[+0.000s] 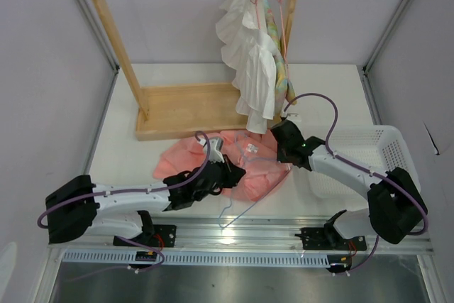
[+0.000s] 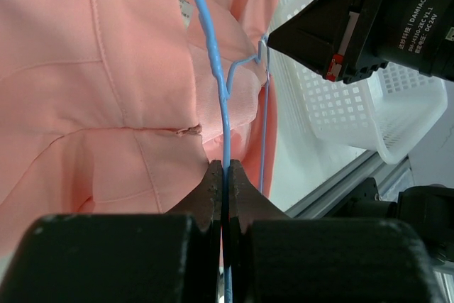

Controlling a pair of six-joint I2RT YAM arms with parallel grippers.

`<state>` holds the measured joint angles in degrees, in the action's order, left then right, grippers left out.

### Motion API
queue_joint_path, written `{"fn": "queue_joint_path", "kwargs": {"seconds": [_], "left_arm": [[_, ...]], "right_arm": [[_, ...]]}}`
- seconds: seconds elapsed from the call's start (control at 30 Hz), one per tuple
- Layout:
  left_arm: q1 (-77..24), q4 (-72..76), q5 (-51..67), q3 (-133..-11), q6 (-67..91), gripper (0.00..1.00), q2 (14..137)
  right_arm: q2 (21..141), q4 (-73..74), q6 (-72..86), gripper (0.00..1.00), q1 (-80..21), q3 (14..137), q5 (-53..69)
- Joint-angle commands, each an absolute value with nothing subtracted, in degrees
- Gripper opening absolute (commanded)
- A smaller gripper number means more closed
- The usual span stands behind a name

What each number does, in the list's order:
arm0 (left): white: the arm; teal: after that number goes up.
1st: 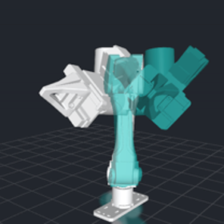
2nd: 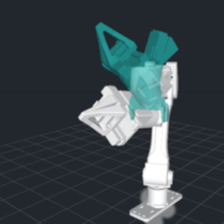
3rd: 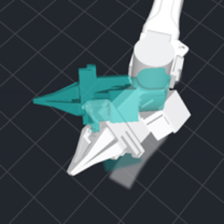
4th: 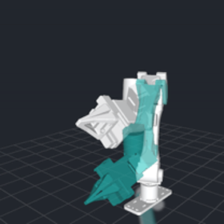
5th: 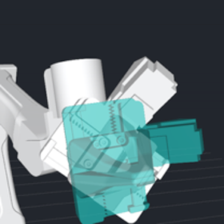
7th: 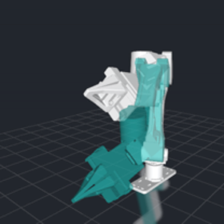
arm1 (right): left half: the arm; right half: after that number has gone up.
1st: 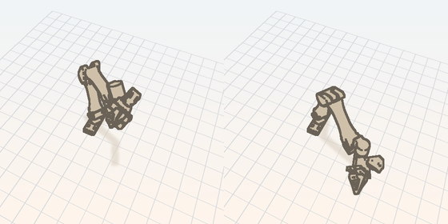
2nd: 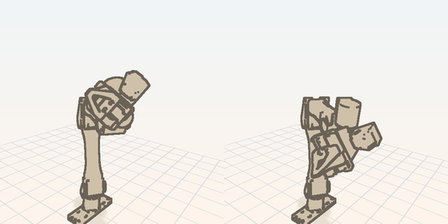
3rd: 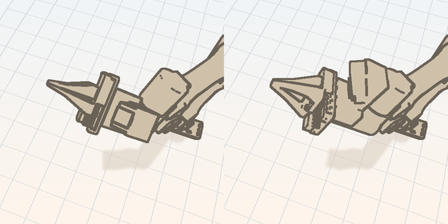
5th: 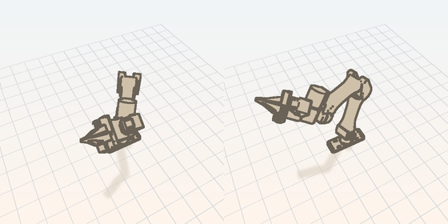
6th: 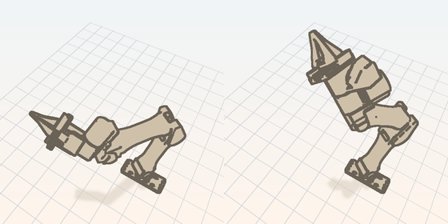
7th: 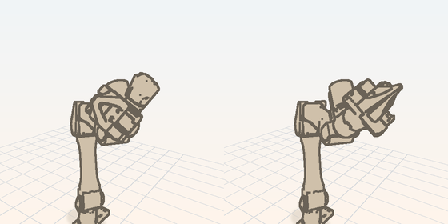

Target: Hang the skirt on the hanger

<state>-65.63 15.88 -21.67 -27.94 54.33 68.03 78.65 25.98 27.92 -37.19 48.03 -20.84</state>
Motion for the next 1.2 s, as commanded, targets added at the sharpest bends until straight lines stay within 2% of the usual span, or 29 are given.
{"fn": "queue_joint_path", "kwargs": {"seconds": [0.0, 0.53, 0.73, 0.87, 1.03, 1.07, 1.17], "left_arm": [[-66.2, 15.1, -20.6, -32.2, 51.7, 0.0, 70.3], [-66.4, 16.5, -20.0, -35.2, 51.9, 0.0, 78.5], [-68.2, 11.6, -26.3, -37.9, 48.3, 0.0, 78.9], [-67.6, 3.4, -31.5, -39.1, 49.0, 0.0, 78.4], [-64.4, 4.2, -28.0, -34.5, 51.3, 0.0, 74.9], [-64.2, 3.5, -27.8, -35.1, 51.1, 0.0, 75.4], [-64.2, 1.9, -25.5, -38.3, 49.0, 0.0, 78.1]], "right_arm": [[76.5, 28.7, 29.4, 0.0, -37.6, 50.0, -24.2], [74.9, 32.3, 28.7, 0.0, -37.0, 50.2, -27.2], [75.3, 32.7, 28.5, 0.0, -36.4, 49.4, -27.1], [75.2, 32.5, 28.3, 0.04, -36.5, 49.0, -26.3], [76.4, 32.3, 28.7, 0.11, -36.6, 49.1, -25.9], [76.6, 32.3, 28.8, 0.18, -36.6, 49.2, -25.8], [78.0, 32.3, 29.0, 0.25, -37.1, 49.8, -25.8]]}}
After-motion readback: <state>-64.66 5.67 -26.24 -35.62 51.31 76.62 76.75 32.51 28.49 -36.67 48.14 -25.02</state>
